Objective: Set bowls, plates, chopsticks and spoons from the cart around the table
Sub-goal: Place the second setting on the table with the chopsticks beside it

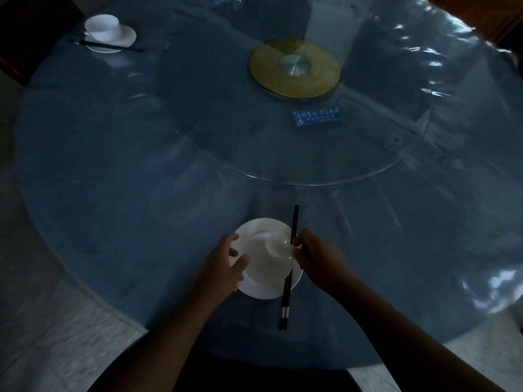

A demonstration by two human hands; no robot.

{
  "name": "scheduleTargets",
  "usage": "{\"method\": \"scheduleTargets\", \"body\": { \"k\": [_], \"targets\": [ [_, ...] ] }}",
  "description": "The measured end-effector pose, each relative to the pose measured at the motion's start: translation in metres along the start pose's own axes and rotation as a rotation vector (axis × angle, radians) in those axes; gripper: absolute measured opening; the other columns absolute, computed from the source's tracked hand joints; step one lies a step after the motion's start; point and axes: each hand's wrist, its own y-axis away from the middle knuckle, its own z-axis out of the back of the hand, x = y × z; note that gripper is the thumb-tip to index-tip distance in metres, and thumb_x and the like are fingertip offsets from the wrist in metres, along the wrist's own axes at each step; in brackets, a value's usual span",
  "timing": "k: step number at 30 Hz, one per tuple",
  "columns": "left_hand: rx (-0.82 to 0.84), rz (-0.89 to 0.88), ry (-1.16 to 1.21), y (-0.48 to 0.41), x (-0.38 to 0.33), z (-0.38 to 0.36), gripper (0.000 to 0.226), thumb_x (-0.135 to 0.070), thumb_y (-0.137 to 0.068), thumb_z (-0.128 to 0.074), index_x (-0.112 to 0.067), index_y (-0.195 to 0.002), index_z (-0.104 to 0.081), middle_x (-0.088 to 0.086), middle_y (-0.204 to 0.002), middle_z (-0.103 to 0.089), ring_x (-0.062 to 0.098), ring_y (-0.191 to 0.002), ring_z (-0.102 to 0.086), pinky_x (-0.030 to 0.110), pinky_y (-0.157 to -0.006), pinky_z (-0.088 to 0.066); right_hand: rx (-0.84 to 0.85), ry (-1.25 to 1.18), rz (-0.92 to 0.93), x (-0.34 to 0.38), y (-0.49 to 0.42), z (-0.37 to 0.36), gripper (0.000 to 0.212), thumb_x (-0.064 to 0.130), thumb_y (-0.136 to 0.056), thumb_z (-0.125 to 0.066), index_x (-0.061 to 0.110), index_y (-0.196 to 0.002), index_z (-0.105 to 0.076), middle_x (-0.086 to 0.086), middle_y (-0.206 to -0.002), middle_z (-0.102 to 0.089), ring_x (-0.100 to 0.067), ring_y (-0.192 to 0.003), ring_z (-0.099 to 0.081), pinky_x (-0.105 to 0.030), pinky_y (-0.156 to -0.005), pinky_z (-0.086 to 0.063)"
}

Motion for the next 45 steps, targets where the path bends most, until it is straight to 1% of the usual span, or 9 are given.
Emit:
{"method": "scheduleTargets", "body": {
  "k": [3, 7, 15, 22, 28, 32, 37, 41, 45],
  "targets": [
    [0.206, 0.105, 0.174, -0.009, -0.005, -0.002, 0.056, -0.009, -0.094, -0.062, -0.041, -0.136, -0.042, 0.0, -0.121, -0.054, 0.03, -0.082, -0.074, 0.038, -0.057, -0.061, 0.068, 0.071, -0.047, 0.006, -0.007, -0.004, 0.024, 0.03, -0.092, -0.062, 0.017, -0.107, -0.047, -0.007, -0.089, -0.069, -0.029, -0.08, -0.066, -0.04, -0.071, -0.054],
    [0.269, 0.12, 0.291, -0.012, 0.0, 0.001, 0.057, -0.002, -0.096, -0.056, -0.034, -0.142, -0.045, -0.001, -0.126, -0.057, 0.024, -0.086, -0.075, 0.04, -0.062, -0.062, 0.074, 0.033, -0.112, 0.007, -0.014, -0.011, 0.038, 0.039, -0.085, -0.07, 0.021, -0.105, -0.044, -0.002, -0.089, -0.066, -0.024, -0.079, -0.065, -0.047, -0.072, -0.057],
    [0.27, 0.106, 0.339, -0.013, 0.014, 0.0, 0.054, -0.013, -0.097, -0.059, -0.035, -0.145, -0.045, 0.006, -0.125, -0.065, 0.029, -0.09, -0.075, 0.044, -0.069, -0.062, 0.061, 0.102, -0.102, 0.003, -0.025, -0.026, 0.057, 0.065, -0.072, -0.07, 0.028, -0.104, -0.039, 0.011, -0.091, -0.055, -0.013, -0.074, -0.056, -0.026, -0.054, -0.042],
    [0.131, 0.084, 0.29, -0.01, 0.014, -0.001, 0.044, -0.017, -0.095, -0.064, -0.033, -0.135, -0.055, -0.004, -0.115, -0.067, 0.027, -0.079, -0.076, 0.039, -0.058, -0.062, 0.025, 0.155, -0.077, 0.003, -0.021, -0.017, 0.058, 0.076, -0.075, -0.054, 0.027, -0.103, -0.039, 0.009, -0.085, -0.055, -0.014, -0.069, -0.057, -0.032, -0.057, -0.046],
    [0.068, 0.134, 0.158, 0.009, 0.002, 0.015, 0.035, -0.016, -0.097, -0.061, -0.018, -0.131, -0.053, 0.007, -0.108, -0.065, 0.02, -0.071, -0.071, 0.038, -0.061, -0.061, -0.148, 0.267, -0.031, 0.013, -0.005, 0.02, 0.058, 0.077, -0.08, -0.046, 0.024, -0.102, -0.042, 0.005, -0.076, -0.059, -0.027, -0.076, -0.066, -0.034, -0.061, -0.046],
    [0.004, 0.057, 0.007, 0.036, -0.012, 0.043, 0.017, -0.018, -0.097, -0.058, -0.02, -0.114, -0.062, 0.006, -0.097, -0.072, 0.016, -0.076, -0.07, 0.032, -0.065, -0.058, -0.221, 0.352, 0.059, 0.038, 0.0, 0.038, 0.057, 0.074, -0.083, -0.047, 0.021, -0.102, -0.045, -0.001, -0.08, -0.066, -0.029, -0.078, -0.068, -0.036, -0.062, -0.05],
    [-0.219, -0.057, -0.171, 0.074, -0.021, 0.099, 0.014, -0.015, -0.094, -0.061, -0.015, -0.106, -0.067, -0.001, -0.084, -0.068, 0.014, -0.067, -0.066, 0.021, -0.058, -0.052, -0.141, 0.381, 0.254, 0.102, -0.004, 0.019, 0.05, 0.068, -0.089, -0.045, 0.022, -0.106, -0.049, -0.003, -0.101, -0.07, -0.029, -0.095, -0.067, -0.034, -0.069, -0.044],
    [-0.393, -0.06, -0.382, 0.102, -0.006, 0.162, 0.017, -0.018, -0.093, -0.061, -0.011, -0.105, -0.071, 0.01, -0.099, -0.074, 0.025, -0.092, -0.07, 0.028, -0.079, -0.05, -0.01, 0.312, 0.401, 0.184, -0.008, -0.027, 0.044, 0.061, -0.089, -0.052, 0.019, -0.102, -0.053, -0.005, -0.096, -0.071, -0.029, -0.094, -0.068, -0.036, -0.078, -0.051],
    [-0.518, 0.046, -0.499, 0.141, 0.034, 0.236, 0.022, -0.025, -0.093, -0.057, -0.017, -0.11, -0.068, 0.007, -0.106, -0.074, 0.023, -0.097, -0.069, 0.03, -0.082, -0.053, 0.092, 0.42, 0.546, 0.274, -0.011, -0.093, 0.054, 0.061, -0.09, -0.051, 0.014, -0.117, -0.053, -0.011, -0.11, -0.07, -0.032, -0.104, -0.066, -0.037, -0.085, -0.051]
  ]
}}
